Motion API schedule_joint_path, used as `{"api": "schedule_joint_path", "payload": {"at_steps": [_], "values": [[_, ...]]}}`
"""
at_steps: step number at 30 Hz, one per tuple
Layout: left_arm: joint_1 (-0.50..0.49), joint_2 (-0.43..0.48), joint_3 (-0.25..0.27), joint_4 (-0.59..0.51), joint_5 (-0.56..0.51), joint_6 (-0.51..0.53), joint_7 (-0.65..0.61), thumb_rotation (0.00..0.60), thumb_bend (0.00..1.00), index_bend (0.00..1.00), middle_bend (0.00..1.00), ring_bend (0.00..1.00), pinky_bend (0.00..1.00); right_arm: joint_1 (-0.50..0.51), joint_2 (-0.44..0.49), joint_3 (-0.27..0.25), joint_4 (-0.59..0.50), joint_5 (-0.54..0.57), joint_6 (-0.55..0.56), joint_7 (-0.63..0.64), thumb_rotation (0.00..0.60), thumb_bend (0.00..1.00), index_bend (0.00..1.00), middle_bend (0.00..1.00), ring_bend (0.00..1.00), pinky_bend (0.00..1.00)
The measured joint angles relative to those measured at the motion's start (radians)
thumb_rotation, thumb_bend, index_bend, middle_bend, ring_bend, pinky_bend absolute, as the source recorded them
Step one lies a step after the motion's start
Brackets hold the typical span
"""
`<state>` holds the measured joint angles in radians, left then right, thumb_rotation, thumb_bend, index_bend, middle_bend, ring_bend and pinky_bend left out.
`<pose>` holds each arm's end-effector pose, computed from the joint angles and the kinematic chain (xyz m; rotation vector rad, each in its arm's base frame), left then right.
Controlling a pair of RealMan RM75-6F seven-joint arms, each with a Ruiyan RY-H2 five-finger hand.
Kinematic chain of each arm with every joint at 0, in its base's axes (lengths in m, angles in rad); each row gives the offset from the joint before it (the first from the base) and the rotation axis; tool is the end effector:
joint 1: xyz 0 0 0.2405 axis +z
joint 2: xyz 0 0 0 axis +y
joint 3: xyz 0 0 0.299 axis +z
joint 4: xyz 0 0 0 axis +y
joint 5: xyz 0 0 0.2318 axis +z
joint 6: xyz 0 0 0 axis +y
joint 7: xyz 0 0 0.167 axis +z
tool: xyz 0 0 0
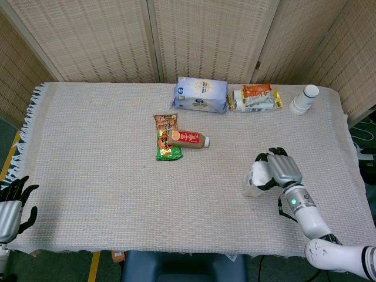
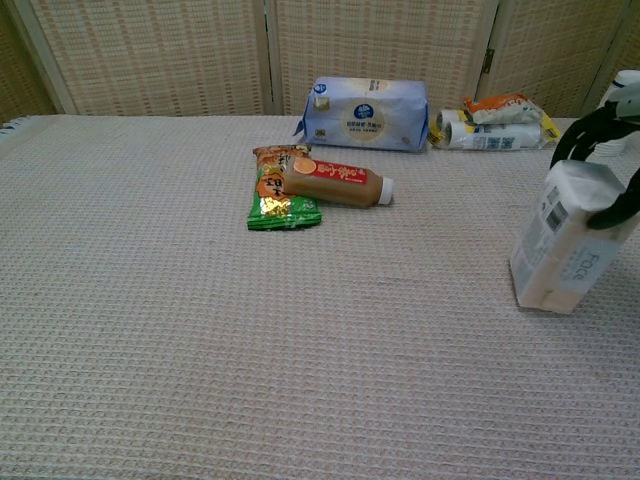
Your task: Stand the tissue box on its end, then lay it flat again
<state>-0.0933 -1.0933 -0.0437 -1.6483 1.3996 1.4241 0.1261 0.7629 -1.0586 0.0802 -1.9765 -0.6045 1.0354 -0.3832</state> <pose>-0.3700 0.2093 0.1594 -1.3830 -0.9044 -0.7378 -0.2200 -0.3604 0.0910 1.5888 -1.2760 0.6510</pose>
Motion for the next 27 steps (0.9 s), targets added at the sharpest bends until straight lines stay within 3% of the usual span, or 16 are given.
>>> {"api": "schedule_joint_path", "payload": {"at_steps": [4, 7, 13, 16, 20, 27], "values": [[0.001, 0.002, 0.0, -0.003, 0.002, 0.003, -0.001, 0.6, 0.5, 0.23, 0.0, 0.0, 0.12, -0.04, -0.01, 0.023, 0.007, -0.108, 0.033, 0.092, 0.6, 0.08, 0.42, 0.43, 0.25, 0.0], [0.002, 0.002, 0.0, -0.003, 0.003, 0.004, -0.001, 0.6, 0.5, 0.23, 0.0, 0.0, 0.12, -0.082, -0.026, 0.045, 0.028, -0.217, 0.053, 0.244, 0.6, 0.08, 0.45, 0.43, 0.29, 0.0], [0.002, 0.002, 0.001, -0.003, 0.003, 0.005, 0.0, 0.6, 0.5, 0.23, 0.0, 0.0, 0.12, -0.158, -0.074, 0.062, 0.154, -0.463, 0.076, 0.779, 0.6, 0.08, 0.47, 0.44, 0.31, 0.0], [0.002, 0.001, 0.0, -0.001, 0.002, 0.004, -0.001, 0.6, 0.5, 0.22, 0.0, 0.0, 0.12, -0.187, -0.124, 0.056, 0.286, -0.587, 0.097, 1.116, 0.6, 0.08, 0.47, 0.44, 0.31, 0.0], [0.002, 0.002, -0.001, -0.002, -0.003, 0.001, 0.0, 0.6, 0.5, 0.23, 0.0, 0.0, 0.12, -0.22, -0.237, 0.038, 0.569, -0.738, 0.134, 1.566, 0.6, 0.09, 0.47, 0.44, 0.31, 0.0], [-0.001, -0.001, -0.001, 0.005, -0.008, -0.006, 0.001, 0.6, 0.5, 0.23, 0.0, 0.0, 0.12, -0.255, -0.493, -0.006, 1.134, -0.91, 0.192, 2.033, 0.6, 0.12, 0.47, 0.44, 0.31, 0.0]]}}
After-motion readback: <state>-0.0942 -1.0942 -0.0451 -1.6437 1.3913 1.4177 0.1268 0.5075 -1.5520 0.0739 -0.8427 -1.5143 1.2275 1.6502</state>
